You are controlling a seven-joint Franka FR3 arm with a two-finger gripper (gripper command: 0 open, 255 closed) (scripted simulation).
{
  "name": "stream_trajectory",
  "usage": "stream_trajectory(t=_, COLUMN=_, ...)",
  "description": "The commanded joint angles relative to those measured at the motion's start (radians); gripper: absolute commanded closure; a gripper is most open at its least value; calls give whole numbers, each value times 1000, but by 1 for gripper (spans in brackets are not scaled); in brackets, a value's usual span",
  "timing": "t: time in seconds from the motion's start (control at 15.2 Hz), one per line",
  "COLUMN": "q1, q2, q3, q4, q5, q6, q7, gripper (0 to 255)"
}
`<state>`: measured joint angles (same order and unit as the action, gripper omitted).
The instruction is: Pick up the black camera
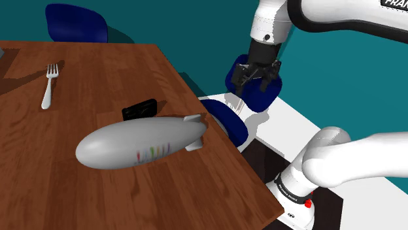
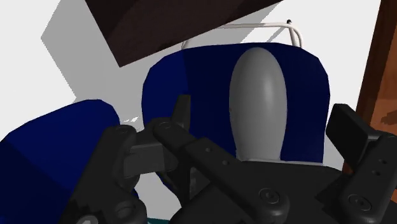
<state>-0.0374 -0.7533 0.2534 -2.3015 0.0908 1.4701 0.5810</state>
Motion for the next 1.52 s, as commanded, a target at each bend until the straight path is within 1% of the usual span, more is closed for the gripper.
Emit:
stream_trajectory(t=0.0, q1=-12, q2=24, q3=54, q4=21, q5=42, q6=11, q7=110, gripper=0)
stream_trajectory(t=0.26, q1=-43, q2=99, q3=165, q4=78, q5=107, q6=53, q7=318, gripper=0)
stream_trajectory(t=0.46, q1=-76, q2=172, q3=249, q4=137, q5=137, q6=89, q7=475, gripper=0)
stream_trajectory(t=0.66, q1=-116, q2=261, q3=336, q4=209, q5=145, q6=126, q7=634, gripper=0)
stream_trajectory(t=0.86, q1=-160, q2=367, q3=426, q4=295, q5=128, q6=162, q7=801, gripper=0)
stream_trajectory(t=1.06, q1=-204, q2=494, q3=520, q4=393, q5=75, q6=194, q7=980, gripper=0)
stream_trajectory(t=1.25, q1=-234, q2=651, q3=613, q4=507, q5=-24, q6=214, q7=1176, gripper=0)
stream_trajectory(t=1.39, q1=-226, q2=774, q3=659, q4=593, q5=-117, q6=214, q7=1317, gripper=0)
stream_trajectory(t=1.45, q1=-210, q2=837, q3=672, q4=640, q5=-169, q6=208, q7=1386, gripper=0)
